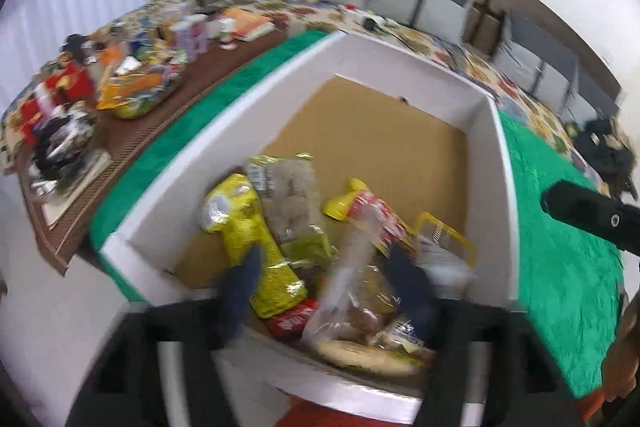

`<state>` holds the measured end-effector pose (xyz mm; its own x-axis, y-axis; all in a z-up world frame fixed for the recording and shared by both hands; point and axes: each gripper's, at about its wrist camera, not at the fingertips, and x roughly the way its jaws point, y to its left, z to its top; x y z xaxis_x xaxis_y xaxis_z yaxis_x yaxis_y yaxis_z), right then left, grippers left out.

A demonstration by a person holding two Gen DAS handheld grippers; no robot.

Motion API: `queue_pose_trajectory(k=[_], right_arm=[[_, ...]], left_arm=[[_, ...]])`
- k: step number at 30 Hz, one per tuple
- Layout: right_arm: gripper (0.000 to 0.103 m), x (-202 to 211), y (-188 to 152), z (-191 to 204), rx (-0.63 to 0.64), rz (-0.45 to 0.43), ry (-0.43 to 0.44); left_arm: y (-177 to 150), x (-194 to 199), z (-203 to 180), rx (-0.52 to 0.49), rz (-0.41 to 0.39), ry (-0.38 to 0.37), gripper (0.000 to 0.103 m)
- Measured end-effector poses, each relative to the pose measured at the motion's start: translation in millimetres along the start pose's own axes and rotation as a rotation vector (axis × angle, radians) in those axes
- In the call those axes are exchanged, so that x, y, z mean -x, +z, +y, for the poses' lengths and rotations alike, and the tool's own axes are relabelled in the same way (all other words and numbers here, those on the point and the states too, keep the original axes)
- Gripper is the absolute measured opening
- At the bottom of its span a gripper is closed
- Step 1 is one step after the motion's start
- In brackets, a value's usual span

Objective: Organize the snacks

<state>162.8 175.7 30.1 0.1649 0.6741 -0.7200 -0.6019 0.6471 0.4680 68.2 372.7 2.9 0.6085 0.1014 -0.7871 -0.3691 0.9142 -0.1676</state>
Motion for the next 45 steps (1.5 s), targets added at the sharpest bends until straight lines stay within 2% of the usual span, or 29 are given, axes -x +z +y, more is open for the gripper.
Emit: queue_pose_trajectory(k=[2,4,9,10,11,13,16,18,27,45], right_arm=[[0.067,6,-1,-1,0.011,-0.014,-0.021],[0.067,15,-6,0,0.064,-0.025,-0.077],[0.071,24,-12,5,0.154,-0.023,-0.205],[0.071,27,-15,6,0.166,-0.023,-0.225],[0.071,28,-15,6,0.171,-0.023,-0.233],[0.072,31,-19,9,0.184,-0.023,-0.254],[0.081,28,-23,17,0.215,-0.007,-0.291],[0.081,24,-25,23,0.233,0.015,-0.315],[0.081,26,-29,31,0.243,0.014,-0.345],[0.081,16,-32,39,0.260,0.048,-0.356]], left_arm=[[-1,6,2,0.005,-0.051,0.029,0.086],[0,16,-4,-0.017,-0.092,0.080,0.092],[2,43,-21,-0.079,-0.183,0.268,0.103],[1,46,-23,-0.076,-0.184,0.322,0.103],[1,48,-22,-0.077,-0.182,0.342,0.103],[-1,50,-25,-0.090,-0.179,0.363,0.103],[-4,54,-29,-0.091,-0.176,0.392,0.103],[-5,56,-28,-0.086,-0.162,0.387,0.103],[-6,55,-20,-0.055,-0.099,0.271,0.103],[-3,52,-22,-0.066,-0.096,0.270,0.103]])
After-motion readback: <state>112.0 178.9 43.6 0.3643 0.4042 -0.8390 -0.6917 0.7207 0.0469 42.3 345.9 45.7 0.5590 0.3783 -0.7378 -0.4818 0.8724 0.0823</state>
